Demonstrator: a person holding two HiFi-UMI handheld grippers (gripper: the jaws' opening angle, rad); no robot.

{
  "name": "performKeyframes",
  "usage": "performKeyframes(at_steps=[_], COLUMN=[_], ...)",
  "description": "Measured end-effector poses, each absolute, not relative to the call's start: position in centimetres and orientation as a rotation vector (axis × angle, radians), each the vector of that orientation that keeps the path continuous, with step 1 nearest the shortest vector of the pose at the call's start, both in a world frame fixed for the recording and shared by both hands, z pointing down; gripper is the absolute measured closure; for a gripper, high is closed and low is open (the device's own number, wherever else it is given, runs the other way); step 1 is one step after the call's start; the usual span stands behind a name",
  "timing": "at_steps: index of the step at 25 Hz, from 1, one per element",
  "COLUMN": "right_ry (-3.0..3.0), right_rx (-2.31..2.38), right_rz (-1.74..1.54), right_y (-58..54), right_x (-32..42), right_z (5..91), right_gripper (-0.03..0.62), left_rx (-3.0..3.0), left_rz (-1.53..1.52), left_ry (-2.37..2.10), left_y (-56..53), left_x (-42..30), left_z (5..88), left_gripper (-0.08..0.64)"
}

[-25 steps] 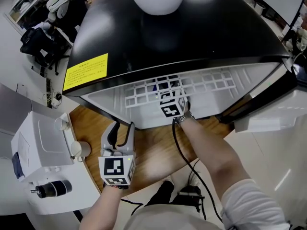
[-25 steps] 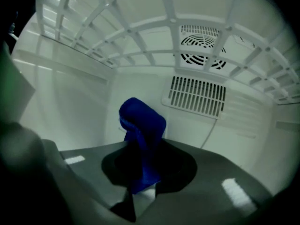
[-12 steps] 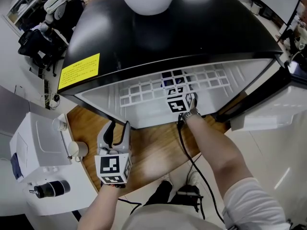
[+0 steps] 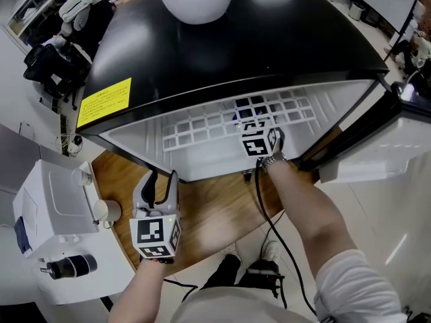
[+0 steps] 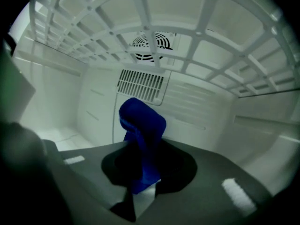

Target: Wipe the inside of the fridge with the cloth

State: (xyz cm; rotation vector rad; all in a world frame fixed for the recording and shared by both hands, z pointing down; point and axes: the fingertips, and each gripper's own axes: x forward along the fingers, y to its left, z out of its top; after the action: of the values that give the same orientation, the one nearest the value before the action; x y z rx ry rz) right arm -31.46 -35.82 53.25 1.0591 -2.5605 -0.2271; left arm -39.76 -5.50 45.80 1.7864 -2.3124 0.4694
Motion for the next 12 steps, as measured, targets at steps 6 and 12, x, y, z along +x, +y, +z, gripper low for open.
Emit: performKeyframes(at_steps=[6,12], right_ry=[-2.523,-2.462], right_rx=[1.114,1.190], right_rz=[-0.220,-0.204], right_y=[-37.2,-38.4], right_x=[-29.7,-28.1], right_z=[53.3,53.5], right_gripper=[0.522,0.522], left_rx=[1.775,1.765], left_rz=[0.473,0.474], left_ry=[-2.320,-2.323], left_y=[-5.5,-5.6], left_x=[-39.8,-39.8], left_z=[45.8,45.8], left_gripper=[0.393,0.393])
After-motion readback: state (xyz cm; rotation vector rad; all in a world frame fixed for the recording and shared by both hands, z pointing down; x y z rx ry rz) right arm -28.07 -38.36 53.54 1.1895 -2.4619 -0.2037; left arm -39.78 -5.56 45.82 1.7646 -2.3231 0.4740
